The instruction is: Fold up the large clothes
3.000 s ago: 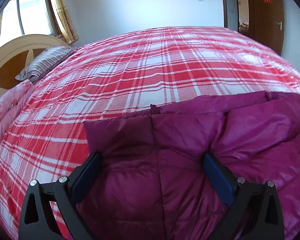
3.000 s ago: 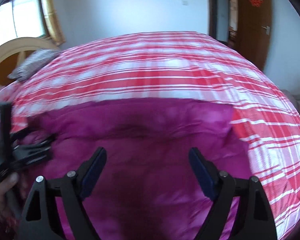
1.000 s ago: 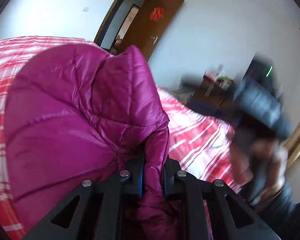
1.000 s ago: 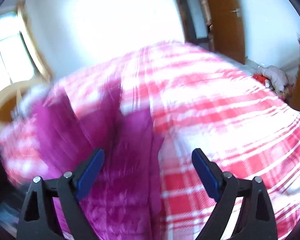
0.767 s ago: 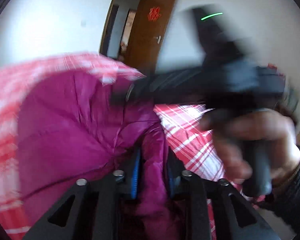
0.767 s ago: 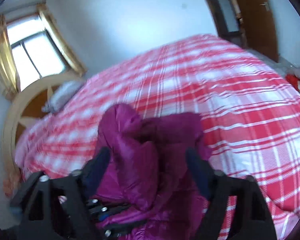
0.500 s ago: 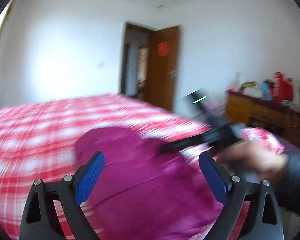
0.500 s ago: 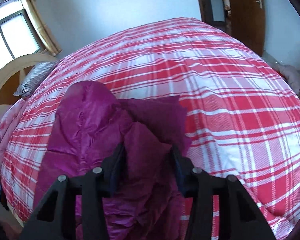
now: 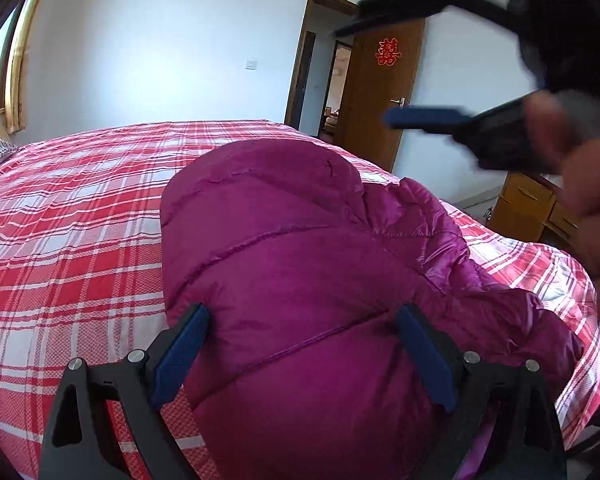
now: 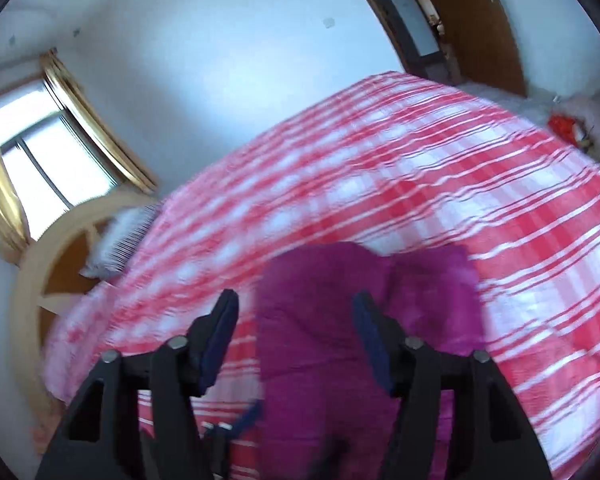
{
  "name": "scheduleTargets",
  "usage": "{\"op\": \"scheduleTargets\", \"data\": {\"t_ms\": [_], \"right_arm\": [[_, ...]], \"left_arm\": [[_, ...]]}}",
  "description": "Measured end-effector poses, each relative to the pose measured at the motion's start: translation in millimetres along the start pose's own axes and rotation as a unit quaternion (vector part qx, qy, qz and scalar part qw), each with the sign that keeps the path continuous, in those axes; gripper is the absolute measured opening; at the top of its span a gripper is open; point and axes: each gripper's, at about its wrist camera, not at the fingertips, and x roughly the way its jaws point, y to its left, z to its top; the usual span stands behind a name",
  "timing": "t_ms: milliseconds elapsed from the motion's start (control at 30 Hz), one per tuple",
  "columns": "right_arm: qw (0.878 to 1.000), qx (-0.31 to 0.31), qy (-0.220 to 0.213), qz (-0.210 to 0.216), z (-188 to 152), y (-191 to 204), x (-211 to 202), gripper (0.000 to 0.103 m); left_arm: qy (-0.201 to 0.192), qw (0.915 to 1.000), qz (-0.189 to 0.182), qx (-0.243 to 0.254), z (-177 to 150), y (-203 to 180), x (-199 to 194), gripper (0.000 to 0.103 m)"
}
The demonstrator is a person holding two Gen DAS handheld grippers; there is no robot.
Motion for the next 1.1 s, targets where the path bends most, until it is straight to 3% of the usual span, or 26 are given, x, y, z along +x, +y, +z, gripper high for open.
{"op": "scheduleTargets", "data": {"t_ms": [100,233,367,433,533,567,667,867,1100], "right_arm": [[0.999,0.039,-0.020,0.006,-2.8,-21.7,24.1,0.067],[0.997,0.057,-0.035,-0.038,-5.7,-58.7,34.1,0.067],[0.992,-0.017,-0.067,-0.107,-11.9,-67.0,37.0,0.067],[0.989,-0.055,-0.078,-0.114,-16.3,-63.2,39.1,0.067],[0.982,-0.111,-0.085,-0.125,-21.8,-59.1,43.0,0.066],[0.982,-0.111,-0.080,-0.133,-21.5,-62.5,45.9,0.061],[0.983,-0.094,-0.052,-0.146,-20.5,-80.8,55.6,0.055],[0.985,-0.070,-0.019,-0.156,-28.5,-108.3,70.8,0.054],[0.985,-0.056,0.008,-0.164,-27.6,-115.8,82.1,0.054]], "left_arm": [[-0.011,0.9998,0.013,-0.011,4.4,15.9,-5.1,0.095],[-0.031,0.9961,0.079,-0.024,19.2,40.6,-10.5,0.095],[-0.040,0.9937,0.104,-0.014,51.6,29.1,1.2,0.095],[-0.038,0.9911,0.128,-0.001,64.0,16.3,13.3,0.095],[0.015,0.9824,0.186,-0.008,73.1,15.9,57.1,0.095],[0.031,0.9789,0.202,-0.011,71.0,15.7,65.9,0.095],[0.076,0.9746,0.211,-0.003,59.4,14.0,92.1,0.096],[0.105,0.9709,0.215,0.013,51.9,13.2,113.5,0.098],[0.115,0.9713,0.208,-0.007,52.7,20.4,117.7,0.100]]}}
